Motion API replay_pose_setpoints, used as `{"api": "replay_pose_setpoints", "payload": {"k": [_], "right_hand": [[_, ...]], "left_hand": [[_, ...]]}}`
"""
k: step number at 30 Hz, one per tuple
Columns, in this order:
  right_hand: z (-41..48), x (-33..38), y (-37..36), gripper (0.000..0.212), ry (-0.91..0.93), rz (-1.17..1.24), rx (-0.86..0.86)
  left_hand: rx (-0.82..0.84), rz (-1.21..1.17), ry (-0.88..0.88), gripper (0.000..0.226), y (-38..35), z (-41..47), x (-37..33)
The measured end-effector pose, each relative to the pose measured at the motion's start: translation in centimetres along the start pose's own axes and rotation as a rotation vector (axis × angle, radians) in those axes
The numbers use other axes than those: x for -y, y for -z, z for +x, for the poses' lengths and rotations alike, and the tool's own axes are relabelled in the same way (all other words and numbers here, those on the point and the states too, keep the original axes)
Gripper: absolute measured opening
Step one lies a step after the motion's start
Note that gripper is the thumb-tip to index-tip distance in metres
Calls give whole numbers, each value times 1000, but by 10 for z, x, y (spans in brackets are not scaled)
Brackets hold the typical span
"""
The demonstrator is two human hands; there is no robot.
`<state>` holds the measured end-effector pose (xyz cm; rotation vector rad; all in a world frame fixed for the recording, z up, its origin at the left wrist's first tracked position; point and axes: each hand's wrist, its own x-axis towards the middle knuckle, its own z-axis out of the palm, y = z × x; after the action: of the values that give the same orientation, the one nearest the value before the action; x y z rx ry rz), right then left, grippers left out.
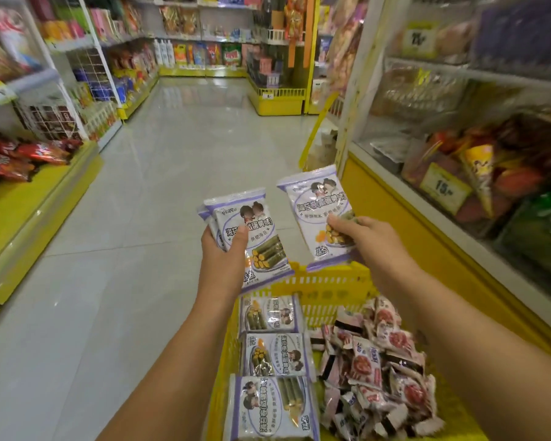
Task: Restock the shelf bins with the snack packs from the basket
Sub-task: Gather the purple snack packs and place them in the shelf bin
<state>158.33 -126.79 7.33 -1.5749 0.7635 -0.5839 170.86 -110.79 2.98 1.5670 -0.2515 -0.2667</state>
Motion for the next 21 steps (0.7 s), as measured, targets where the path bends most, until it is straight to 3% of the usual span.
{"api": "replay_pose_setpoints", "payload": {"k": [4, 7, 10, 13, 16, 18, 21], "right_hand": [[-35, 42, 13, 26, 48, -76, 122], [-72, 70, 37, 32, 143, -99, 35], [-99, 92, 57, 56, 214, -65, -46], [-122, 105, 73, 38, 247, -8, -57], [-143, 116, 95, 48, 271, -16, -79], [-155, 122, 112, 45, 283, 4, -101], [-171, 134, 139, 38, 231, 129, -65]], "left_hand": [[109, -32, -66, 58, -29, -25, -49], [167, -39, -136, 57, -47, -56, -92], [193, -92, -143, 56, -65, -85, -122], [270, -126, -160, 63, -78, -120, -149], [512, -292, -163, 88, -88, -152, -173], [591, -264, -221, 101, -93, -170, -183], [671, -215, -257, 97, -103, -186, -195]]}}
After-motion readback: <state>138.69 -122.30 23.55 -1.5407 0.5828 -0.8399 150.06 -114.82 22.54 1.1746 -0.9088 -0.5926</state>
